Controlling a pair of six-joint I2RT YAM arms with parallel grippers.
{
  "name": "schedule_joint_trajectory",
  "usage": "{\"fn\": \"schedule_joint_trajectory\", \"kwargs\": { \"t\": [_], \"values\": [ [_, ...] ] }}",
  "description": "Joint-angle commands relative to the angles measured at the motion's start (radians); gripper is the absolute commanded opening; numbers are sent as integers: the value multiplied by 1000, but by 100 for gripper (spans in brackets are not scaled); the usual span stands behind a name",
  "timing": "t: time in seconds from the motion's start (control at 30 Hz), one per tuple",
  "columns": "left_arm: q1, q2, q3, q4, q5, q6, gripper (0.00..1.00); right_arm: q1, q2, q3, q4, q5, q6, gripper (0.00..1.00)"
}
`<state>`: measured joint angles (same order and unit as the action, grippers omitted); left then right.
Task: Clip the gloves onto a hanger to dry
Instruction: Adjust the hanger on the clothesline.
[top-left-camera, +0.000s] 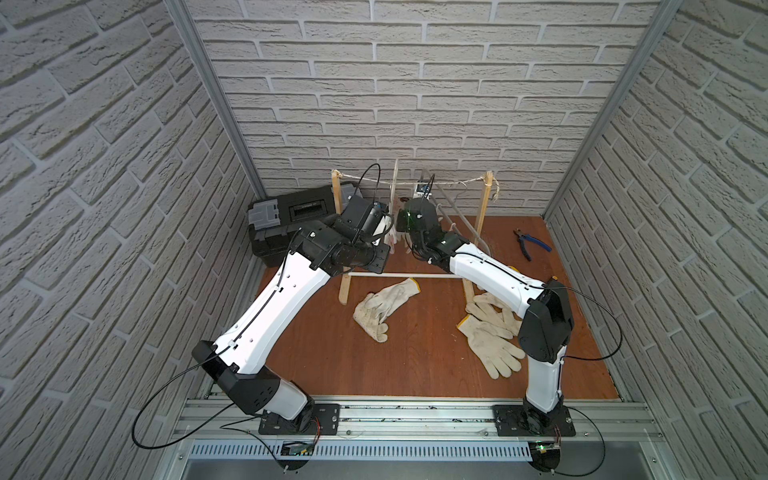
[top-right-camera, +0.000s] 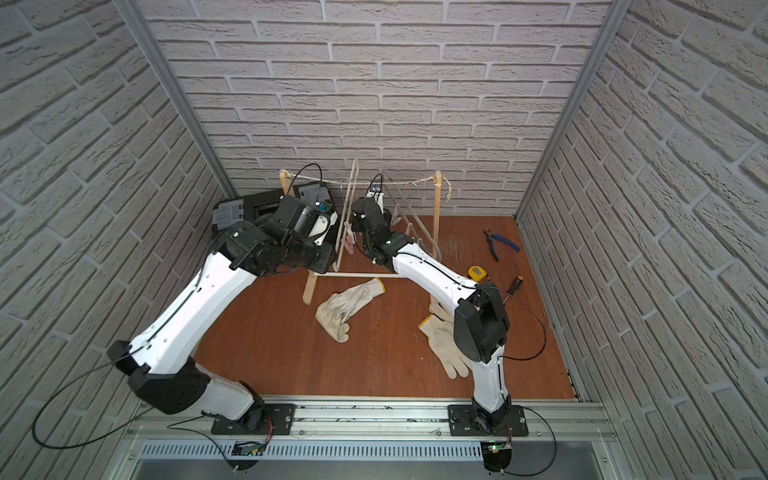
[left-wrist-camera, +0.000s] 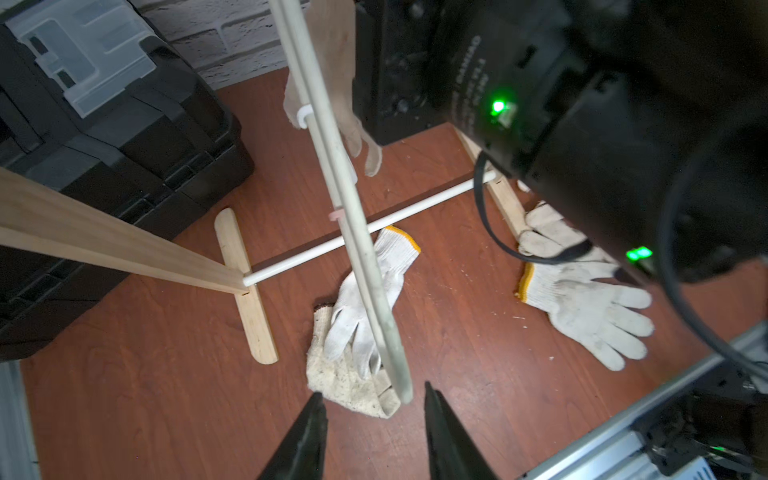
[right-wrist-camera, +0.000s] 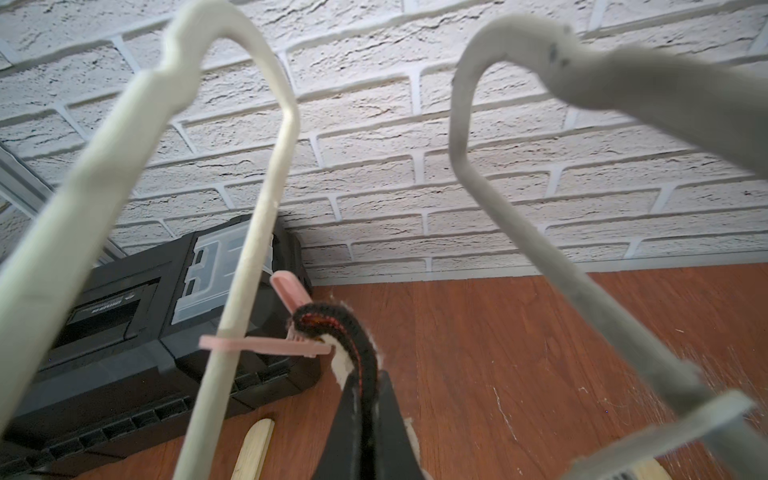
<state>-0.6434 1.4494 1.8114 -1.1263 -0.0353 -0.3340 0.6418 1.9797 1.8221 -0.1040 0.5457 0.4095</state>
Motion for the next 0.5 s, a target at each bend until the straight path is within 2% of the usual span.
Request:
{"fn": "schedule_joint_trajectory", "kwargs": {
  "t": [0.0, 0.17, 0.33, 0.47],
  "values": [
    [38, -73, -43, 99, 135, 10, 44, -13, 30, 55, 24, -47, -36, 3],
    [110, -136, -114, 172, 222, 10, 50, -29, 18, 34, 48, -86, -52, 3],
    [178, -152, -185, 231, 242, 40, 53, -44, 55, 68, 95, -246, -113, 3],
    [214, -212, -344, 424, 262, 67, 59, -51, 91, 133, 48, -377, -168, 3]
  ]
}}
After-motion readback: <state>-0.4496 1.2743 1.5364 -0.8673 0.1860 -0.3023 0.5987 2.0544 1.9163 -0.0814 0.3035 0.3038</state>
